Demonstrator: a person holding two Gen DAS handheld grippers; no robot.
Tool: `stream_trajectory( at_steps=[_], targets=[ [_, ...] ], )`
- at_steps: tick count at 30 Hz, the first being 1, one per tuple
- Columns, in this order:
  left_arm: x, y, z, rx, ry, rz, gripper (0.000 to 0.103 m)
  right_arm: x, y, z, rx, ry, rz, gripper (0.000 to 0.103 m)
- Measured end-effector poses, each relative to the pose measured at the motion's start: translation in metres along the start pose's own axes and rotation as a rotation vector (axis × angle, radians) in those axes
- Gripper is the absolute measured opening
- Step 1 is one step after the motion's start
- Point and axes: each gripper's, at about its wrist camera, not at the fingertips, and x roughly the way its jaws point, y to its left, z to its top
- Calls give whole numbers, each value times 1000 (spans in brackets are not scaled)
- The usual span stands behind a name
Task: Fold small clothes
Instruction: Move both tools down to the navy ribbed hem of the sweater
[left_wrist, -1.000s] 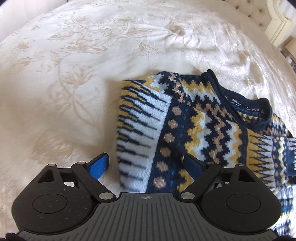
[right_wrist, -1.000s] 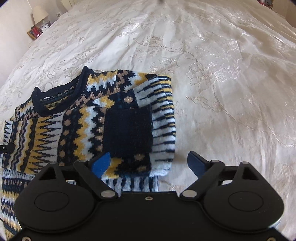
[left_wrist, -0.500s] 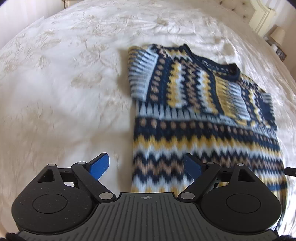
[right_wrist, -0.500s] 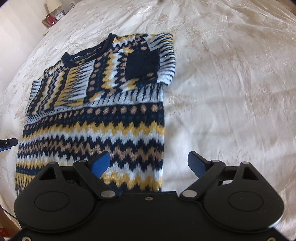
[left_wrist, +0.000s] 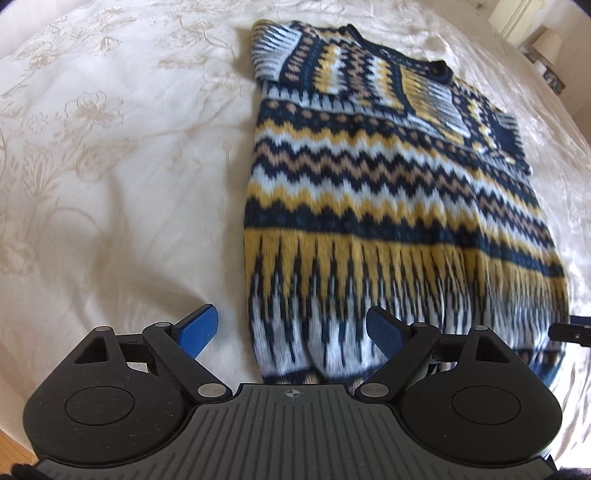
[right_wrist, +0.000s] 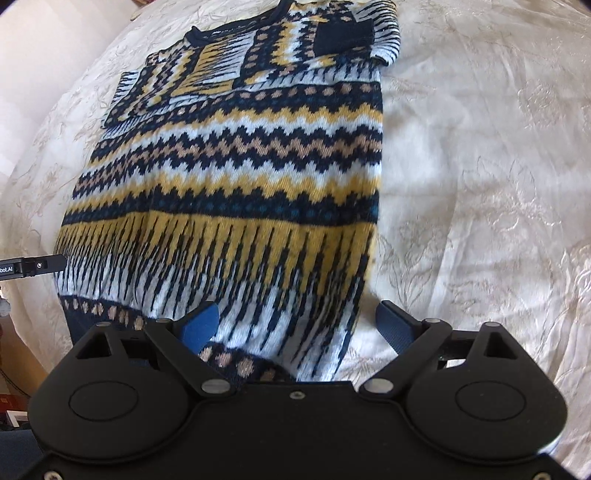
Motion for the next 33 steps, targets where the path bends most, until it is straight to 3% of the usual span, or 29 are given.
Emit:
stream_trajectory(
  at_steps=[9, 18, 25, 33],
  targets=[
    [14, -13, -24, 65, 30, 1, 88, 16, 3, -17, -37, 41, 16, 103],
    [24, -11, -26, 65, 27, -1, 90, 32, 3, -14, -48, 58, -4, 103],
    [30, -11, -30, 67, 12, -3, 97, 39, 19, -17, -124, 60, -72, 103],
    [29, -12, -33, 86, -3, -13, 102, 33, 15, -19, -139, 51, -43, 103]
  ],
)
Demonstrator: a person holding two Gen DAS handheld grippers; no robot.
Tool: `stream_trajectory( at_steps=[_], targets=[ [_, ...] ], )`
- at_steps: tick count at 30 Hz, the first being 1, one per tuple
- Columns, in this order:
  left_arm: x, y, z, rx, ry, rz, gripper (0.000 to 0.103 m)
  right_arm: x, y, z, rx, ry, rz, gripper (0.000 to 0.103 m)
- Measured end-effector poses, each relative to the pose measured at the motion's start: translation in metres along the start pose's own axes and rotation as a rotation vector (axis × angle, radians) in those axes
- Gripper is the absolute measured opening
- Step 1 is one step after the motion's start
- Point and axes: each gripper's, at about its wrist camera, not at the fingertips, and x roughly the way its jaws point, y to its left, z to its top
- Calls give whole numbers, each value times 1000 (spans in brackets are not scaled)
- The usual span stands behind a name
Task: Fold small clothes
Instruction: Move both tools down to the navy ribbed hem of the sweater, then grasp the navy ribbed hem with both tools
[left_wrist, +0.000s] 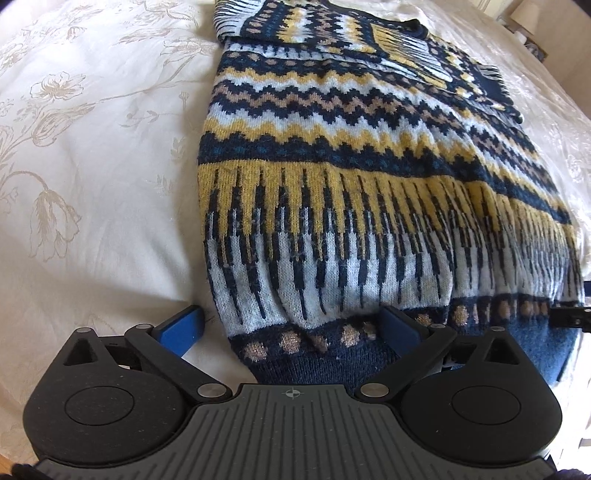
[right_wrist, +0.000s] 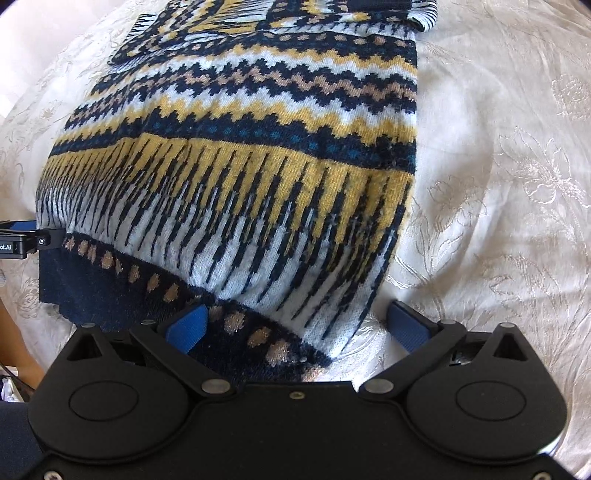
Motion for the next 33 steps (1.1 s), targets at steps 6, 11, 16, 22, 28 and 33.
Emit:
stream_trajectory(
  at_steps=[6, 11, 16, 22, 28, 33],
  targets=[
    [-13, 4, -17, 28, 7, -46, 101, -16, 0, -12, -31, -19, 27, 102],
    [-11, 4, -35, 65, 77, -86, 79, -31, -7, -24, -6, -23, 87, 89],
    [-15, 5, -43, 63, 53, -90, 78, -41, -13, -34, 34, -15, 142, 78],
    [-5, 4, -33, 53, 46, -92, 77, -33, -9, -43, 46, 16, 166, 75],
    [-5, 5, -33, 50, 34, -111, 76, -20, -5, -37, 66, 13, 202, 74],
    [-7, 8, -28, -14, 29, -168, 57, -15, 1, -35, 56, 18, 224, 68]
  ],
)
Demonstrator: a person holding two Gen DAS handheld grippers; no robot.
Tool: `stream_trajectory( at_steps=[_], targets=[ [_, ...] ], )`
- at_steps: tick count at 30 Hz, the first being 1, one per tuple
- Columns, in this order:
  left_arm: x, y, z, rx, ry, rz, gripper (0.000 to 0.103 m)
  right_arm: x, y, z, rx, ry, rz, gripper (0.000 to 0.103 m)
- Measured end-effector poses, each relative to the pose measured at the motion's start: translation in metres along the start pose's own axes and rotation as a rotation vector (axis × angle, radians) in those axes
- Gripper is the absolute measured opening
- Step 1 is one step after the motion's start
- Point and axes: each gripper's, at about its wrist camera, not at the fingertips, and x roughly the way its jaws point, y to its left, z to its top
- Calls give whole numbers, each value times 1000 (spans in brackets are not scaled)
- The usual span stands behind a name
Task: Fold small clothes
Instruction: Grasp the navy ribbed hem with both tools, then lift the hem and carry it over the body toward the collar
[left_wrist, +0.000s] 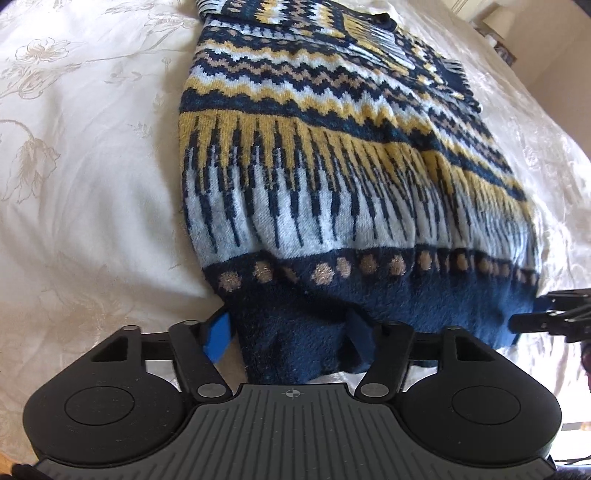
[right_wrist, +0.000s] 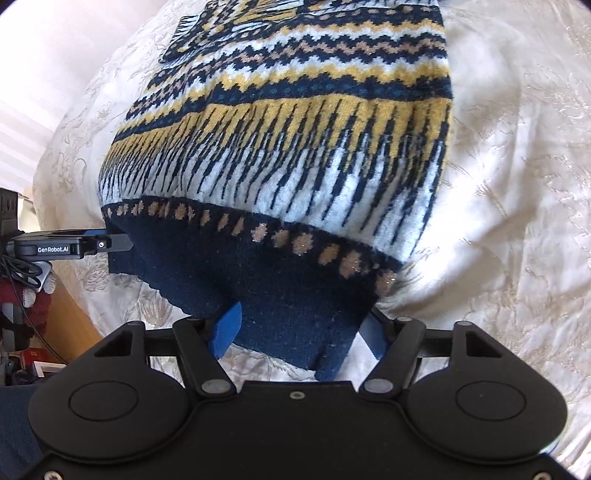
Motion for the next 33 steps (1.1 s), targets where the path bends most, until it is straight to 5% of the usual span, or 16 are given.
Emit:
stream_trajectory(
  at_steps=[1, 4, 16, 33],
  targets=[
    [-1, -1, -1, 7, -2, 0, 50, 0, -1, 0, 6, 0, 3, 59],
    [-5, -5, -1, 7, -7, -11, 16, -1, -10, 0, 57, 16, 38, 12],
    [-83, -13, 36, -56, -203, -116, 10, -66, -1, 23, 135, -198, 142, 12],
    [-98, -7, 175, -109, -469, -175, 10, -96, -15, 152, 220, -527, 135, 12]
  ],
)
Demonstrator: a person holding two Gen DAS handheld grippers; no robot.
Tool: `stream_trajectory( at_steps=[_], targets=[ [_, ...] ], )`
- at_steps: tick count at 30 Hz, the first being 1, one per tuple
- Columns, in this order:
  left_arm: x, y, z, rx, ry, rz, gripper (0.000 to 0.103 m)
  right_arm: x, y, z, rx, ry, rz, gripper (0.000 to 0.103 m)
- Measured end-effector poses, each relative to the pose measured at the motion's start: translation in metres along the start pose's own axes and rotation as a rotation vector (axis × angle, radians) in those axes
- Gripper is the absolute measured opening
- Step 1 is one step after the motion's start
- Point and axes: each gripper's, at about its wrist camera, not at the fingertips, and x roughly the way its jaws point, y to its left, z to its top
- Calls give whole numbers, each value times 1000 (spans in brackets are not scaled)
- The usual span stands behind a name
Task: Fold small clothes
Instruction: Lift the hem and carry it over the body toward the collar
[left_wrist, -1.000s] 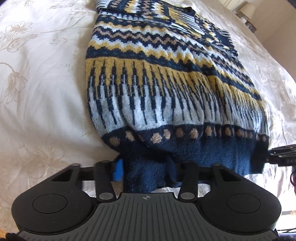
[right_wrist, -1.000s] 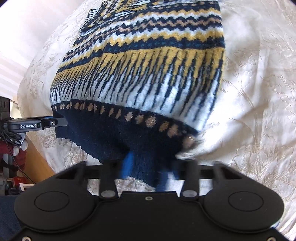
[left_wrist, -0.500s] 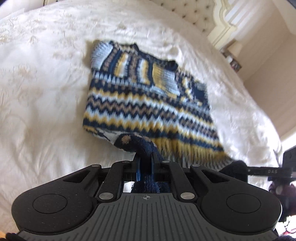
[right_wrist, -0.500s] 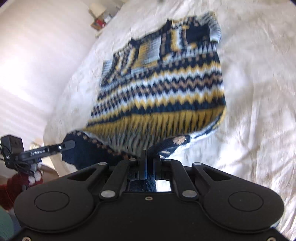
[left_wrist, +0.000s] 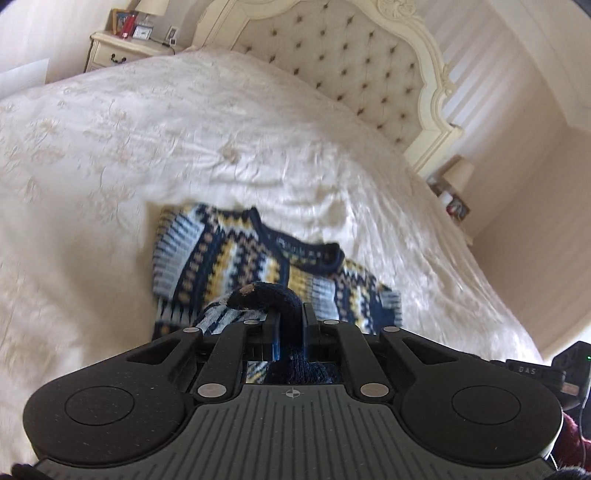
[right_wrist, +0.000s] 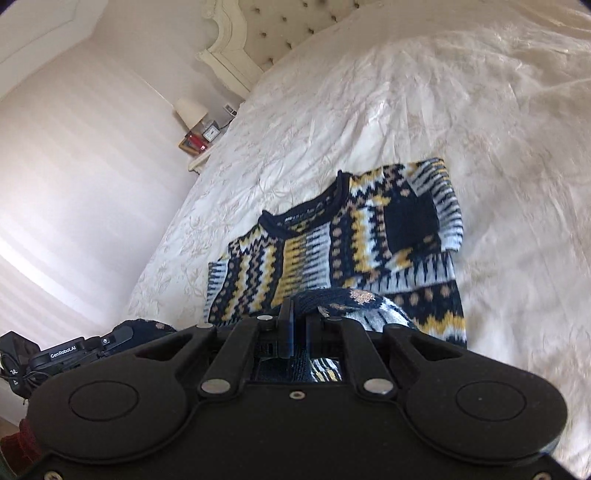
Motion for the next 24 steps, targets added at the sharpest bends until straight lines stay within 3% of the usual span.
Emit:
stream_trajectory(
  at_steps=[4, 10, 21, 24],
  targets=[
    [30, 0, 24, 8, -15, 11, 10, 27, 2, 29, -30, -18, -24, 12],
    [76, 19, 49, -58, -2, 27, 10, 75, -6, 65, -49, -17, -77, 12],
    [173, 54, 72, -90, 129, 143, 14, 167, -41, 99, -12, 89, -189, 13],
    [186, 63, 75, -117, 146, 150, 17, 180, -48, 102, -5, 107, -213, 20]
  ],
)
